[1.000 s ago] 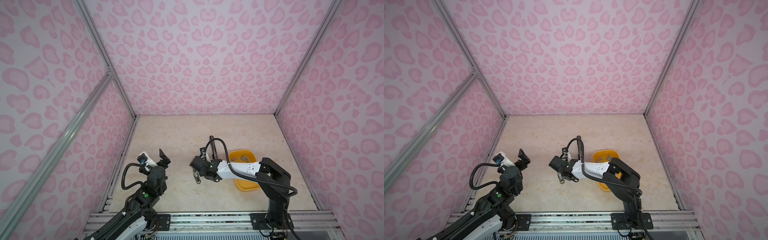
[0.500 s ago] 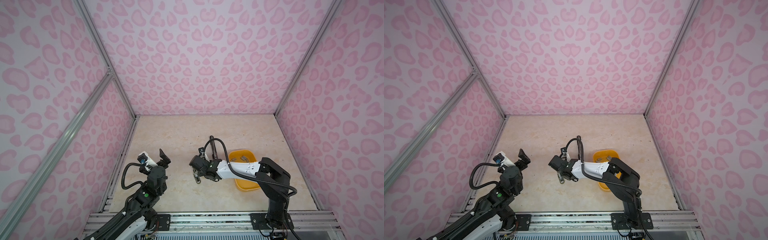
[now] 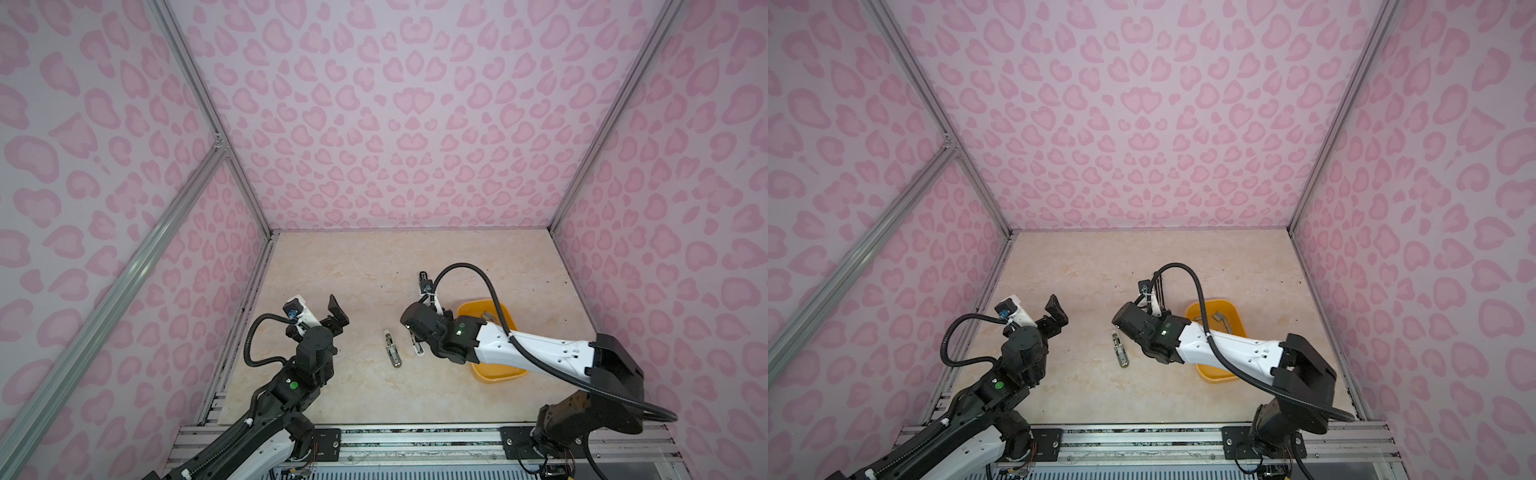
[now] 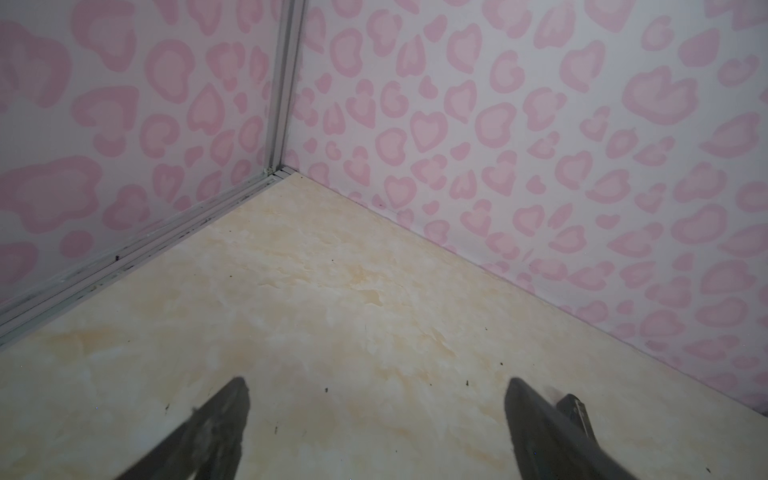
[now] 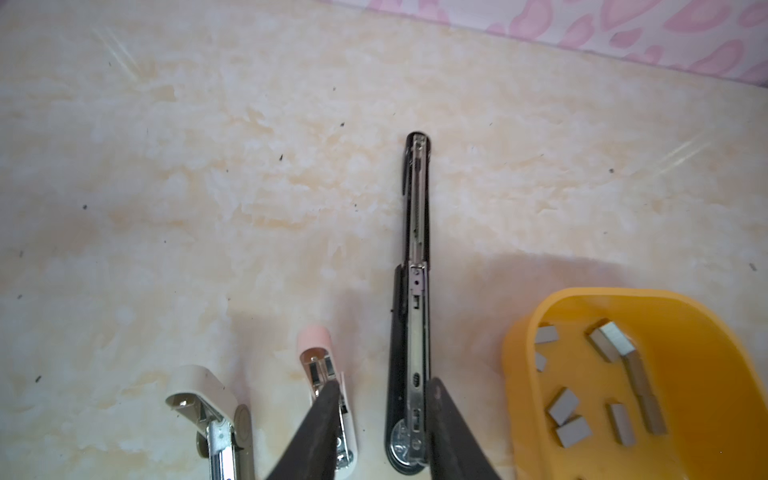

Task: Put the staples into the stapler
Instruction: 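Lower the pusher onto the table beside the pink stapler and open the right gripper, then move the right gripper over the yellow tray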

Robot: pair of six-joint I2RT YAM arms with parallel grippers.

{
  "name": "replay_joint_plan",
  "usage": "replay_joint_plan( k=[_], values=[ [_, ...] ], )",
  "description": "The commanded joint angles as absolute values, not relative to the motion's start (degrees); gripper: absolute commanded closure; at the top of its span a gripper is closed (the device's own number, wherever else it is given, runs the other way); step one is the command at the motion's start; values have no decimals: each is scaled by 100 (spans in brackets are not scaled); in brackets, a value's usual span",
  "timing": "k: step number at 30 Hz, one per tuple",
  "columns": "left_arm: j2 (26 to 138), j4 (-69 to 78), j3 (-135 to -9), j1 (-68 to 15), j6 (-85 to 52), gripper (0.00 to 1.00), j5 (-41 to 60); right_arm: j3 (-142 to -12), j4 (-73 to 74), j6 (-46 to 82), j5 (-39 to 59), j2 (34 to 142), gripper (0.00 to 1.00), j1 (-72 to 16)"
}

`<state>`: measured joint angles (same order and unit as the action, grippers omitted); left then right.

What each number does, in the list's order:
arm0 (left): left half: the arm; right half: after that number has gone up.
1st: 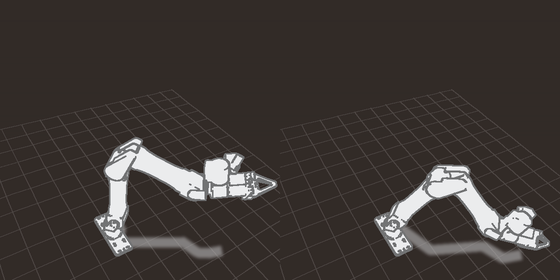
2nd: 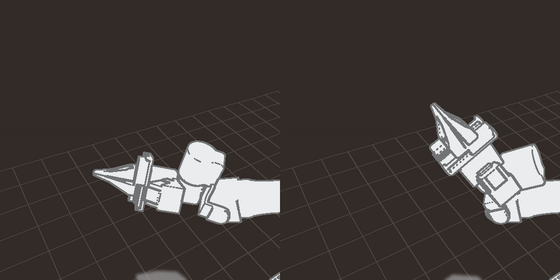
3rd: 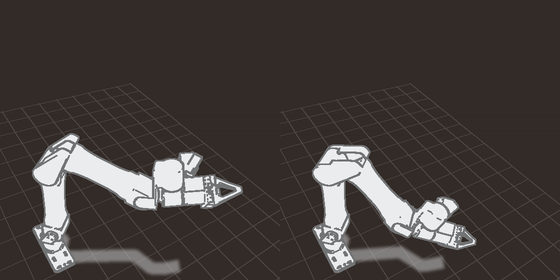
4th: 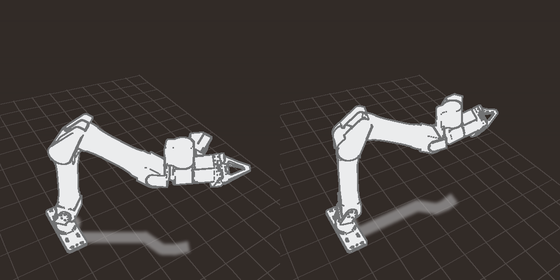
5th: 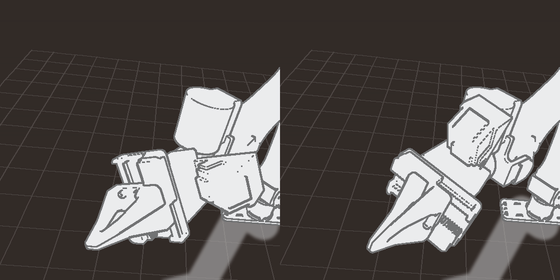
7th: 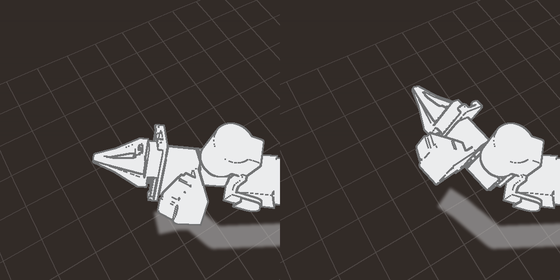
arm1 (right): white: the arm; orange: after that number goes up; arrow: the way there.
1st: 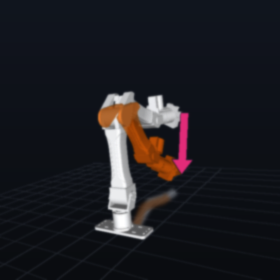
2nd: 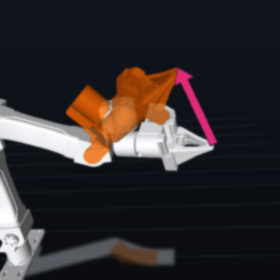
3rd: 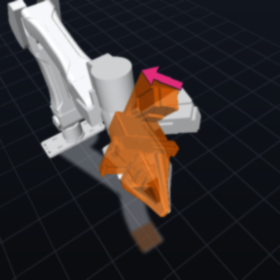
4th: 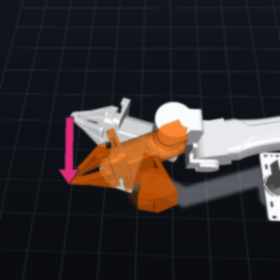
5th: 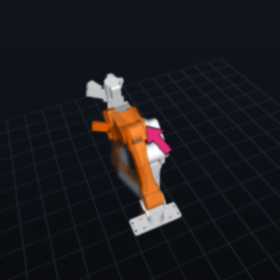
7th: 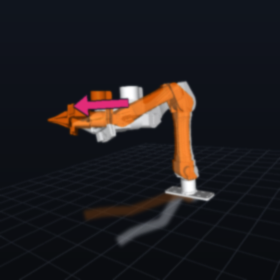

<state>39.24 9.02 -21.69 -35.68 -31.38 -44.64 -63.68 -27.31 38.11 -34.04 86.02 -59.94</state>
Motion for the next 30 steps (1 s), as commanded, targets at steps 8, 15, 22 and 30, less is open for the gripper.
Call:
replay_joint_plan(
  k=[8,15,22,30],
  values=[
    [3942,1047,-1843,-3557,-2946,3,-1976,-4986,-4102,3904,-3409,6645,75,-4718],
    [3910,991,-1895,-3557,-2821,2,-1942,-4239,-3677,4090,-2283,6802,76,-4014],
    [3798,919,-1915,-3555,-2845,3,-1977,-4115,-3643,4275,-1727,7176,76,-4039],
    [3817,864,-1940,-3558,-2892,3,-2047,-3668,-3237,4521,-1105,7145,76,-4148]
  ],
)
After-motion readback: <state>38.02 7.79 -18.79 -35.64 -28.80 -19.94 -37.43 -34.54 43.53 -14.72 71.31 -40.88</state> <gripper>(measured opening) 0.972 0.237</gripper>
